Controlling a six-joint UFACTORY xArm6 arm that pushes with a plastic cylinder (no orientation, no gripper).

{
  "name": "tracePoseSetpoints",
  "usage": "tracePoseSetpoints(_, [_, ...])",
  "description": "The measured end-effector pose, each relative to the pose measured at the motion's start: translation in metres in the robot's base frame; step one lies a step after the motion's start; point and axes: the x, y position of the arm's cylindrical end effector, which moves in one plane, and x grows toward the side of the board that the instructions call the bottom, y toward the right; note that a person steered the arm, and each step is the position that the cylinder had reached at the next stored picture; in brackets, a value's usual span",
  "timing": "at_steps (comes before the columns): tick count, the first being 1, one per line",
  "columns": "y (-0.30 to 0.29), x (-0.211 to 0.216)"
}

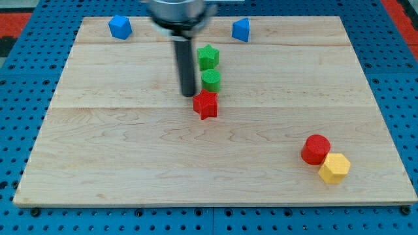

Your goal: Push the red star towards the red circle

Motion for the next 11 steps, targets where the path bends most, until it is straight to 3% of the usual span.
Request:
tracePoseSetpoints(2, [0.045, 0.066])
tracePoseSetpoints(4, [0.124, 0.066])
tracePoseSetpoints(6, [-0.012, 0.049])
tracePoseSetpoints(7, [-0.011, 0.08])
tracePoseSetpoints(8, [0.055, 0.087])
tracePoseSetpoints(9, [0.072, 0.088])
tracePoseSetpoints(10, [0.023, 0.066])
tracePoseSetpoints(11, [0.045, 0.073])
